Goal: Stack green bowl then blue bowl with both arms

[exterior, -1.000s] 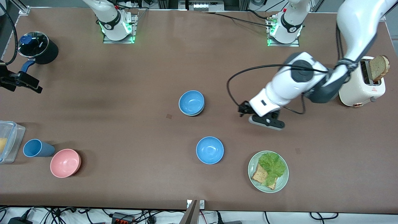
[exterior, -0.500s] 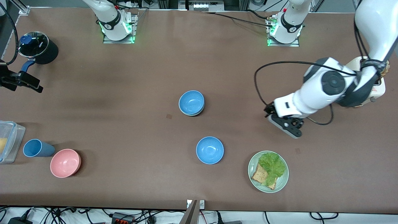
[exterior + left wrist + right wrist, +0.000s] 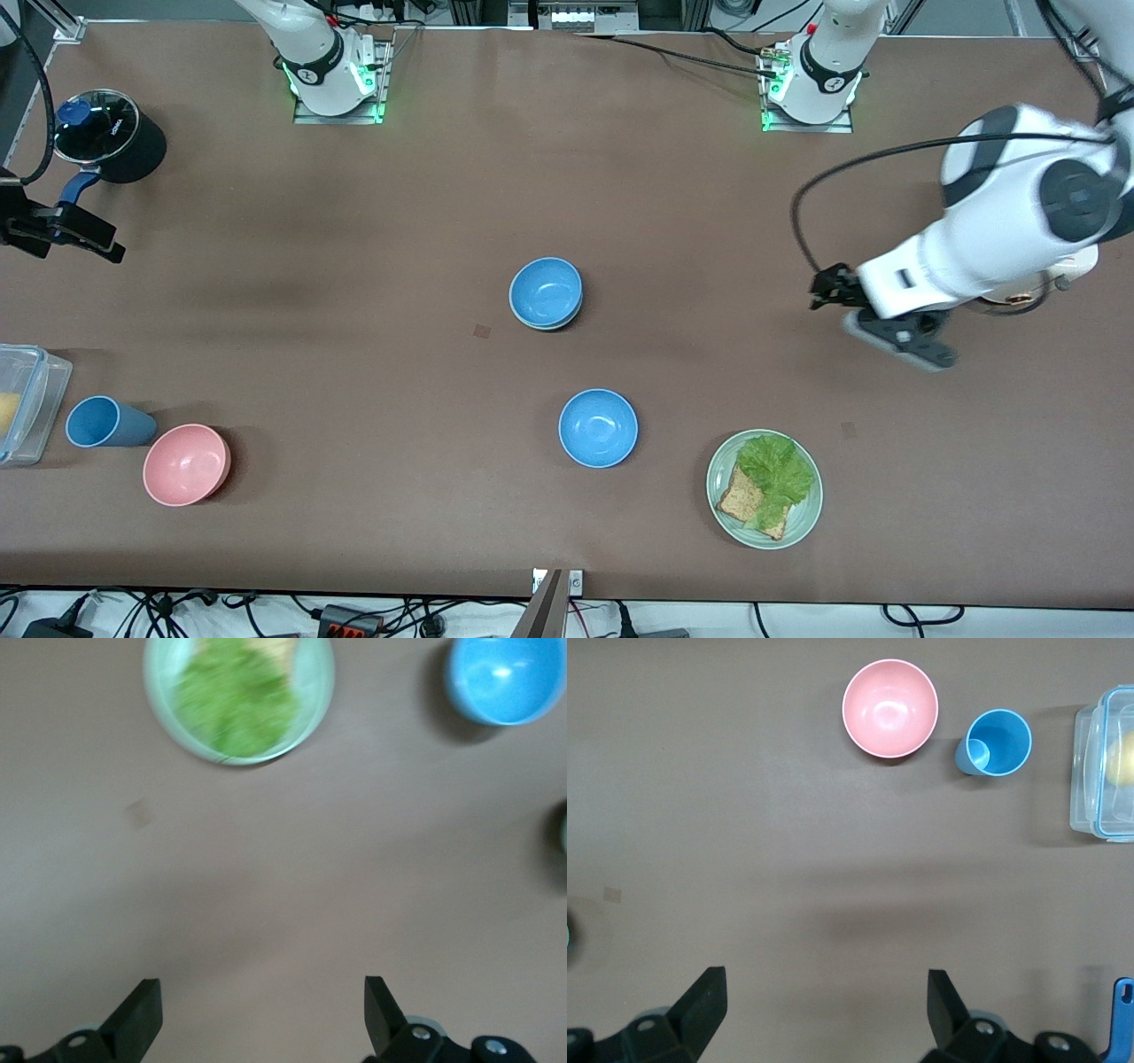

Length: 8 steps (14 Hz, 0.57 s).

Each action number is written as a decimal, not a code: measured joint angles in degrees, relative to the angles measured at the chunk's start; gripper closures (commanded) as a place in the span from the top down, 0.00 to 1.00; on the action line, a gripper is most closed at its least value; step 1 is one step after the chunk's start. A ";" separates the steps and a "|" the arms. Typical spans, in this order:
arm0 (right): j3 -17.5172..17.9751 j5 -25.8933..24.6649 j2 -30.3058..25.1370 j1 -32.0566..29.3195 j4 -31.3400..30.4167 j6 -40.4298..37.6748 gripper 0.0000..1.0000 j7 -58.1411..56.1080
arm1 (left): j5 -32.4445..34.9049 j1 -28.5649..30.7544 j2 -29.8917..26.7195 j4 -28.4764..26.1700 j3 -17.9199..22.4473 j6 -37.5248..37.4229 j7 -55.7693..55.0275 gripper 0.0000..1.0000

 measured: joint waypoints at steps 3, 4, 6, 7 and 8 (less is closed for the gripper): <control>0.01 0.00 0.00 0.01 0.00 -0.08 1.00 0.00 | -2.79 -11.18 -7.86 -0.06 17.03 -5.59 -1.55 1.00; 0.01 0.00 0.01 0.01 -0.01 -0.09 1.00 0.00 | -4.19 -13.51 -9.96 -0.05 20.53 -6.85 -2.69 1.00; 0.01 0.00 0.01 0.01 -0.03 -0.11 1.00 0.00 | -7.43 -16.02 -14.56 -0.06 24.99 -8.98 -4.22 1.00; 0.01 0.00 0.01 0.01 -0.03 -0.11 1.00 0.00 | -8.81 -17.65 -16.74 -0.09 27.58 -9.90 -4.33 1.00; 0.01 0.00 0.01 0.01 -0.03 -0.11 1.00 0.00 | -9.41 -20.68 -18.50 -0.13 31.25 -11.12 -4.33 1.00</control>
